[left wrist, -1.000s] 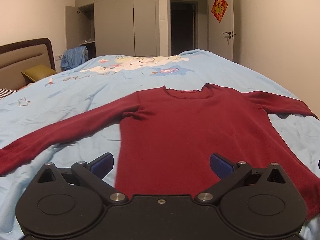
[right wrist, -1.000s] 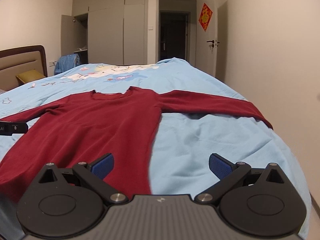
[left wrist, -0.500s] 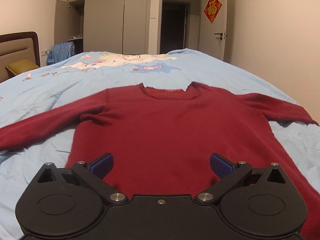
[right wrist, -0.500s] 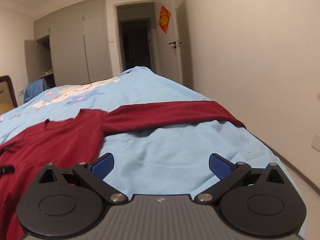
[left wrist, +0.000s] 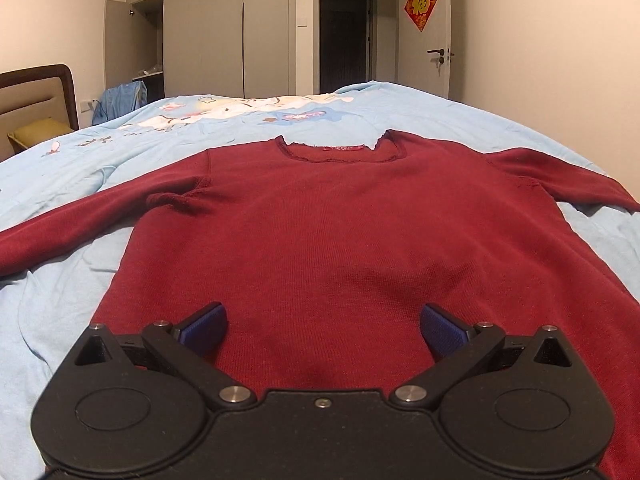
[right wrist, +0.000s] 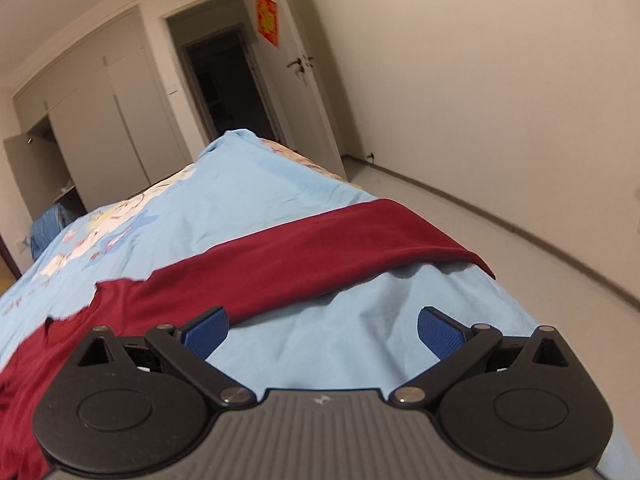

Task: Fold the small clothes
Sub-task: 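Reach the right gripper to the sleeve cuff nearest it and grasp, then lift the held sleeve with the right gripper and lay it across the sweater body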

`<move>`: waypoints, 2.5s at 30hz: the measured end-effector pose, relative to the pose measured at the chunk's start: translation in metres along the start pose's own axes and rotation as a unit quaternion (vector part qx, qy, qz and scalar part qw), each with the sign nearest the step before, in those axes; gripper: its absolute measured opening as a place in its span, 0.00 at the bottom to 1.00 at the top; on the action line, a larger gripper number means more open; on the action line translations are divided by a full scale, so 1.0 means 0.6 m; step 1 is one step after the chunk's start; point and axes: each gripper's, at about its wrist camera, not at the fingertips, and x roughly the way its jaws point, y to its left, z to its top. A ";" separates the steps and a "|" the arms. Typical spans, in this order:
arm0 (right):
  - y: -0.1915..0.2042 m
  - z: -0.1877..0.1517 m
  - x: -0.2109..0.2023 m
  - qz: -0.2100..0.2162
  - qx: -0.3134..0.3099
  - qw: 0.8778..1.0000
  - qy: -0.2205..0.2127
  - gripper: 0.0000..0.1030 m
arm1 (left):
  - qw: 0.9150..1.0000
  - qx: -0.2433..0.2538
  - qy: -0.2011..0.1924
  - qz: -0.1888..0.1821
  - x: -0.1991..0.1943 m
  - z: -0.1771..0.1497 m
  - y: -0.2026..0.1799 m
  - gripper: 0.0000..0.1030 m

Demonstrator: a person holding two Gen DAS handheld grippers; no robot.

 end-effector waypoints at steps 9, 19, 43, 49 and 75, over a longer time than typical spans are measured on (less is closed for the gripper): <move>-0.099 0.043 0.098 0.018 0.146 0.989 0.015 1.00 | 1.000 0.000 -0.007 0.000 0.001 -0.007 -0.001 1.00; -0.176 0.057 0.170 -0.027 0.282 0.959 -0.011 0.72 | 1.000 0.002 -0.009 0.002 0.001 -0.009 -0.003 1.00; 0.161 0.154 0.110 -0.058 -0.126 0.980 -0.140 0.07 | 0.998 -0.031 -0.036 -0.027 -0.047 0.046 0.028 0.99; 0.331 0.125 0.089 0.009 -0.257 0.950 -0.178 0.07 | 0.998 -0.037 -0.054 -0.021 -0.086 0.071 0.045 0.99; 0.636 -0.365 0.103 0.086 -0.784 0.605 -0.107 0.07 | 0.991 -0.095 -0.079 0.046 -0.167 0.061 0.175 0.99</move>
